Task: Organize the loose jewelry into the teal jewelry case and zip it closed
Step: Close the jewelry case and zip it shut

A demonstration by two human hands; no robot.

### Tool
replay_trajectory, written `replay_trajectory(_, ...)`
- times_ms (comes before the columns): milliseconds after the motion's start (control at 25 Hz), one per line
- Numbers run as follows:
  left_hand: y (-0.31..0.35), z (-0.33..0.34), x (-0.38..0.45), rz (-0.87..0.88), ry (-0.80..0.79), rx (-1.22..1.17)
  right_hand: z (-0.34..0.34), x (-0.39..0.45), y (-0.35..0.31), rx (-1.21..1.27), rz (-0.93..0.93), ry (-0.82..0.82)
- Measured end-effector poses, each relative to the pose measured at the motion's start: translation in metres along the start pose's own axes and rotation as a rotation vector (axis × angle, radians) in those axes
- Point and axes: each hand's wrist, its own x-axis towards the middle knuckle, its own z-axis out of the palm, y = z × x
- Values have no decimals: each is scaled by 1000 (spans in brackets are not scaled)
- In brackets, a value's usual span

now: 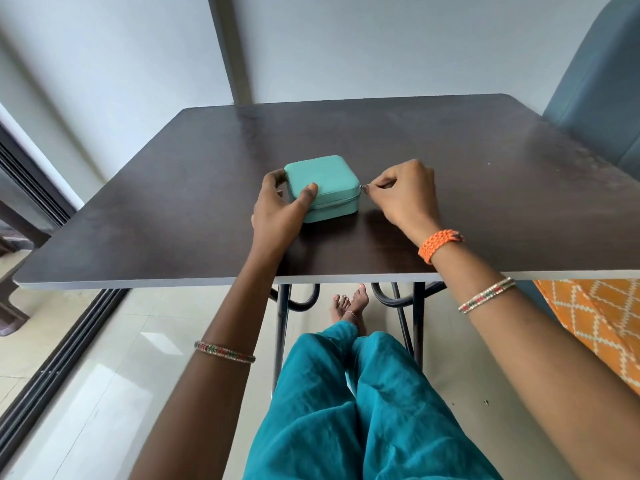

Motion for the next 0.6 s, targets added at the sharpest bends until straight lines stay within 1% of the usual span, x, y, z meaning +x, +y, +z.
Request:
replay_trajectory(120,-6,0,4,22,-8,-19,12,23,1,1,-21,-26)
replay_trajectory(200,-9,1,6,12,-36,-46,19,41,2,15,-33,-72)
replay_trajectory(400,-5,0,9,-50,-78,-140,32,80,-1,88,-10,-280)
replay_trajectory(520,-4,0,7,-46,-101,-191,43,95,-3,29,-116,-418)
replay_trajectory(600,-7,1,7,-53,-114,-189,50,96,-4,82,-116,-481)
